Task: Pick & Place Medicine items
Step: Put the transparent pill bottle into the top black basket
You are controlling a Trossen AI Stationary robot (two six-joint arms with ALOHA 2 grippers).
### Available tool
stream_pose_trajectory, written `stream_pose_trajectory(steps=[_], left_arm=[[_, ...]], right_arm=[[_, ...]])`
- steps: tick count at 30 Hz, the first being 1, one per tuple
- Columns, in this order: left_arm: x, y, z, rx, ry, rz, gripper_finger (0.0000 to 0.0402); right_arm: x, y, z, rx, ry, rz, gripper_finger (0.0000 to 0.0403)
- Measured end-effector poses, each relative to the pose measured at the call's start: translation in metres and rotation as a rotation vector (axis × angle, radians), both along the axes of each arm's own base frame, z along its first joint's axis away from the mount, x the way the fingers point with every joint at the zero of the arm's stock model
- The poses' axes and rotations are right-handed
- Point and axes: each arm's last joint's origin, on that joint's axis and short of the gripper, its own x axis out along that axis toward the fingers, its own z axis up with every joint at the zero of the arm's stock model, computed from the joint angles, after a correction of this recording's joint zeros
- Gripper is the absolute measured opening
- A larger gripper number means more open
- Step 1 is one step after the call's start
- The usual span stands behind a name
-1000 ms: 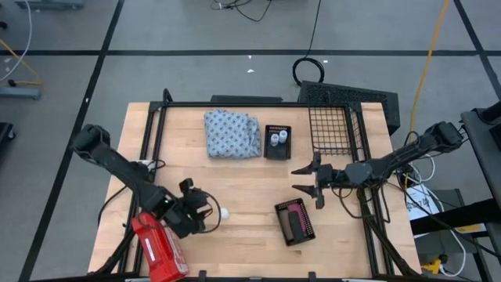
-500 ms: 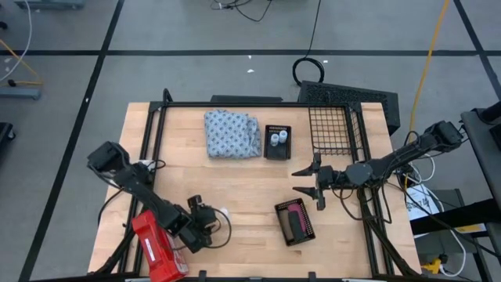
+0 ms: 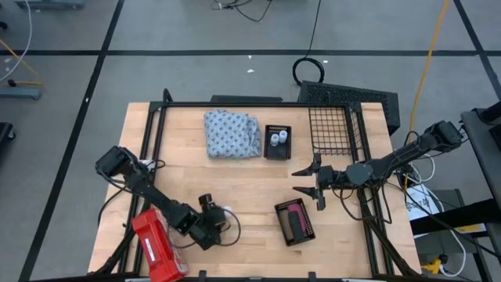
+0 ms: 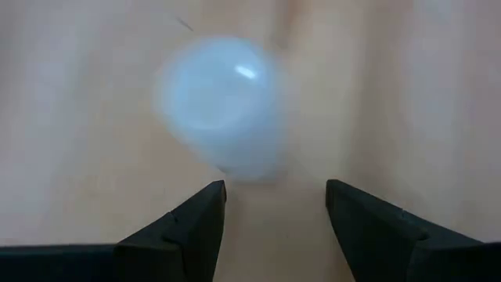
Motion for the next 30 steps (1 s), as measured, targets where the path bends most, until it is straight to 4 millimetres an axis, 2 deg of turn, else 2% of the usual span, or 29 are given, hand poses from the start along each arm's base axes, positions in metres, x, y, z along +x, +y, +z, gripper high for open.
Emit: stream_pose_trajectory(steps=[11, 17, 22, 27, 30], left_arm=[[0.028, 0.024, 0.002, 0.042, -0.088, 0.006, 0.023], [0.043, 0.027, -0.014, -0.025, -0.081, -0.052, 0.023], [0.048, 0.027, -0.03, -0.029, -0.096, -0.016, 0.023], [0.051, 0.029, -0.028, -0.06, -0.123, 0.016, 0.023], [0.05, 0.029, -0.027, -0.043, -0.102, -0.04, 0.023]], right_arm=[[0.0, 0.0, 0.0, 0.005, 0.002, -0.001, 0.0203], [0.0, 0.0, -0.002, 0.012, 0.016, -0.002, 0.0203], [0.0, 0.0, -0.002, 0.01, 0.022, -0.002, 0.0203], [0.0, 0.0, -0.002, 0.009, 0.024, -0.002, 0.0203], [0.0, 0.0, -0.003, 0.009, 0.024, -0.002, 0.0203]])
